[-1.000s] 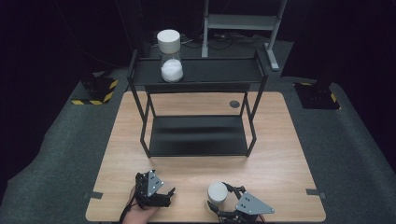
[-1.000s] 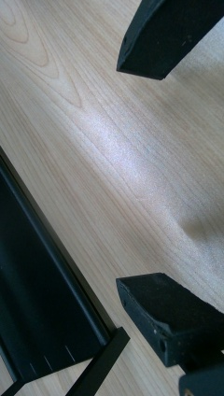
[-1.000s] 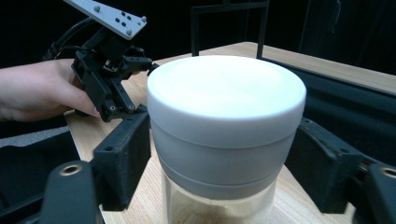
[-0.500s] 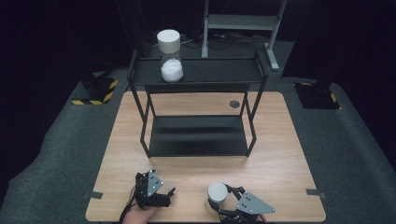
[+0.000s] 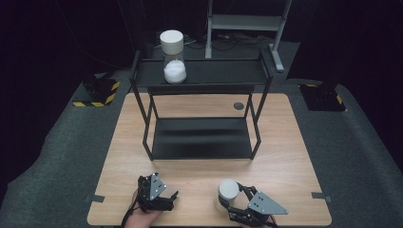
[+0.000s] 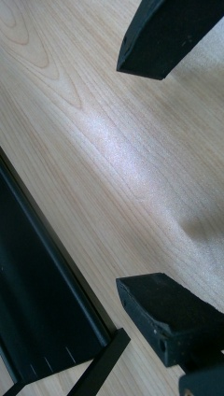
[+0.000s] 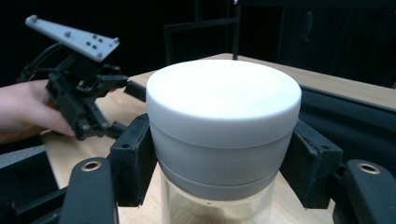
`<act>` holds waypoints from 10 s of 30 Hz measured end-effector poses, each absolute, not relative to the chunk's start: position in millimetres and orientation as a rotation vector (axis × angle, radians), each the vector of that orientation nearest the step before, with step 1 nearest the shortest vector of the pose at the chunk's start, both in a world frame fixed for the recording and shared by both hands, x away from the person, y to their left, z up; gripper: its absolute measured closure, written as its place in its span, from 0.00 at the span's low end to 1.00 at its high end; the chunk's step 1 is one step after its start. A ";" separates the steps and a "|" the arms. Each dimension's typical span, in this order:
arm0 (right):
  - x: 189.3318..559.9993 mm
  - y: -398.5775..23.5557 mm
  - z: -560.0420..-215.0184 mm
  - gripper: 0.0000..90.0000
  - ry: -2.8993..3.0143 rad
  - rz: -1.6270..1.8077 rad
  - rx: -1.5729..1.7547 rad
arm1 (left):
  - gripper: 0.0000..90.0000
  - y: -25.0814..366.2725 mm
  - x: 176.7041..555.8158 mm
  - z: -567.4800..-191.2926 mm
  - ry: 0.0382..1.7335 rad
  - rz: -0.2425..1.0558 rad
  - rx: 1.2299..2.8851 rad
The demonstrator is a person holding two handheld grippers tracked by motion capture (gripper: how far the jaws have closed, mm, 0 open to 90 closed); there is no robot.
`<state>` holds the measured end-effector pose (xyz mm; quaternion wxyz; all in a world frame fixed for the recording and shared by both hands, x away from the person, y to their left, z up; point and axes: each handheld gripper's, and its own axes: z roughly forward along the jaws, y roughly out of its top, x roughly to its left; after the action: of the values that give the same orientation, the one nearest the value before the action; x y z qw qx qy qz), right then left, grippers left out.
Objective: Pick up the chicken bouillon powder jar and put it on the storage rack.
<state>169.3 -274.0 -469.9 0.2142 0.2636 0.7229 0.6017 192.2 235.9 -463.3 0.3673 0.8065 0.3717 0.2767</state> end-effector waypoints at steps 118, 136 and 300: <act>299.3 -245.0 -260.9 0.37 1.582 1.695 0.769 | 0.01 246.5 191.5 -465.1 0.923 0.668 2.046; 317.6 -230.0 -234.8 0.37 1.524 1.689 0.789 | 0.01 249.6 192.0 -465.0 0.916 0.657 2.042; 267.2 -222.7 -317.6 0.00 1.695 1.536 0.773 | 0.01 247.9 189.9 -464.5 0.888 0.668 2.068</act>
<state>267.2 -222.7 -317.6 0.3555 0.2993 0.6562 0.5945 189.9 247.9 -464.5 0.3866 0.8123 0.3490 0.2625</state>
